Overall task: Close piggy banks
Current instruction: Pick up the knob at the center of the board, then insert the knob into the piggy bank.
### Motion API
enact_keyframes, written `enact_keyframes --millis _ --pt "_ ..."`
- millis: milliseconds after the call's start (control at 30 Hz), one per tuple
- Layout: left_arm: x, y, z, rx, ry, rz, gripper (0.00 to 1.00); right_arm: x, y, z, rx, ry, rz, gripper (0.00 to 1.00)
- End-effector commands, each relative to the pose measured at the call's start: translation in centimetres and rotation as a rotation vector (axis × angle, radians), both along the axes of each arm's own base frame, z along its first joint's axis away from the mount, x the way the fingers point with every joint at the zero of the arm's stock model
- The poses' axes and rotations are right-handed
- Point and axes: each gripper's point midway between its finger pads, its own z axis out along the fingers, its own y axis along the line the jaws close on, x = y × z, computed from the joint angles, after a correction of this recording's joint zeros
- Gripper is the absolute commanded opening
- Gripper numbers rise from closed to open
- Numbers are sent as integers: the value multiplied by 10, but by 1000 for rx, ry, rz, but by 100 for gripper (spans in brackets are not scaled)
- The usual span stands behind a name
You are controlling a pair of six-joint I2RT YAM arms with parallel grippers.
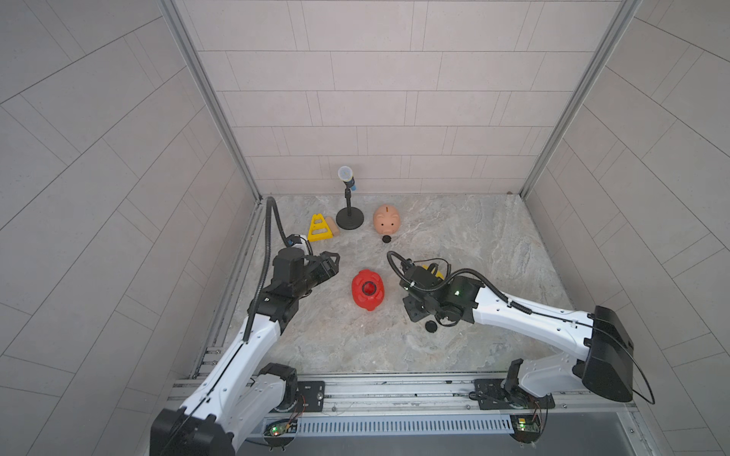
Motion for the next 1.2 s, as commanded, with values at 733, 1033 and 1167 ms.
enact_keyframes --millis 733,1033,1167 --pt "51 -31 -50 -233 11 -252 69 58 100 22 146 79 -321 0" --pt "48 -36 -53 -282 1 -267 71 60 110 -1 125 93 -358 0" --pt "48 -33 -58 -263 17 -255 71 60 110 -9 110 100 -368 0"
